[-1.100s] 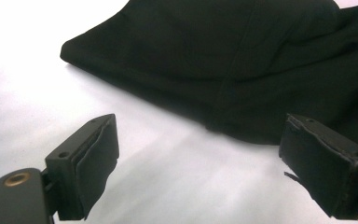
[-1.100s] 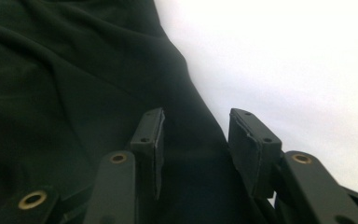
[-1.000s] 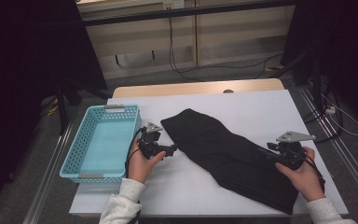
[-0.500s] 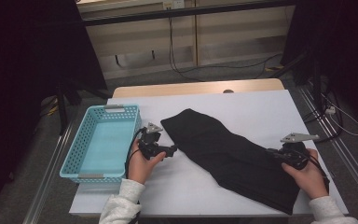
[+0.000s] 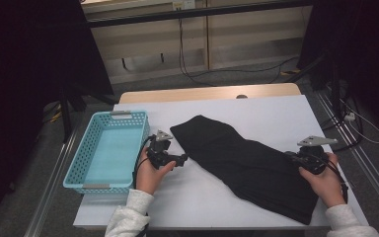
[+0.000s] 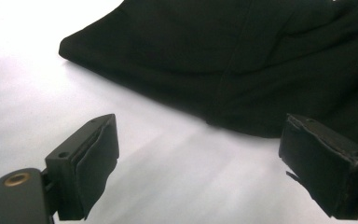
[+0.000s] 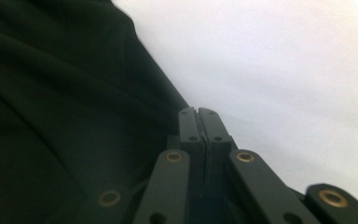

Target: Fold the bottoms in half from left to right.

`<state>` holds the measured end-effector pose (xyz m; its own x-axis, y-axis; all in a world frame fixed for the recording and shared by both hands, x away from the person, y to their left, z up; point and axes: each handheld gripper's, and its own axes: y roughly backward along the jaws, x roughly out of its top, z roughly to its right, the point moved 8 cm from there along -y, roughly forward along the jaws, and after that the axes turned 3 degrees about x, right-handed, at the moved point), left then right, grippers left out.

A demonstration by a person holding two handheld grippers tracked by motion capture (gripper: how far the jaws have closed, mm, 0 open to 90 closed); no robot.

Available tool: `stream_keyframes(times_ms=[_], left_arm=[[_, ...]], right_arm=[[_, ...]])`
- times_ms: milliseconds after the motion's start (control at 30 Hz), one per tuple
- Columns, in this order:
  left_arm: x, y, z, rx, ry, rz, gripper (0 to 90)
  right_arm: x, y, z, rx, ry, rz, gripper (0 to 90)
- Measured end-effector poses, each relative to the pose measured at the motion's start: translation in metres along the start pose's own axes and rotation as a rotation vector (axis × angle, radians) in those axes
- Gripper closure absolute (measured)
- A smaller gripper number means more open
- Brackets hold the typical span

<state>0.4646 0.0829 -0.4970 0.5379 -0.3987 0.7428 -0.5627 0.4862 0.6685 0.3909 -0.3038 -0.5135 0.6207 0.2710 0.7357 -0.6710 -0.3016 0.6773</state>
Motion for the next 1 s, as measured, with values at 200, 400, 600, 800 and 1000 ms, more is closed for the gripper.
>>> stream_keyframes(times_ms=[200, 400, 600, 800, 1000], left_arm=[[0.000, 0.001, -0.002, -0.003, 0.007, 0.002, 11.9], [0.001, 0.002, -0.004, 0.002, 0.012, 0.005, 11.9], [0.002, 0.002, -0.008, 0.017, 0.020, 0.004, 11.6], [0.009, -0.002, -0.006, 0.015, 0.025, 0.000, 11.6], [0.031, -0.010, -0.012, 0.014, 0.038, 0.023, 11.8]], right_arm=[[0.004, 0.006, -0.008, -0.006, -0.016, 0.026, 64.7], [0.005, 0.013, -0.031, 0.053, 0.008, 0.047, 49.8], [0.011, 0.013, -0.051, 0.097, 0.027, 0.078, 37.8], [0.009, 0.013, -0.058, 0.099, 0.015, 0.084, 26.3], [0.005, 0.014, -0.064, 0.102, 0.023, 0.075, 22.7]])
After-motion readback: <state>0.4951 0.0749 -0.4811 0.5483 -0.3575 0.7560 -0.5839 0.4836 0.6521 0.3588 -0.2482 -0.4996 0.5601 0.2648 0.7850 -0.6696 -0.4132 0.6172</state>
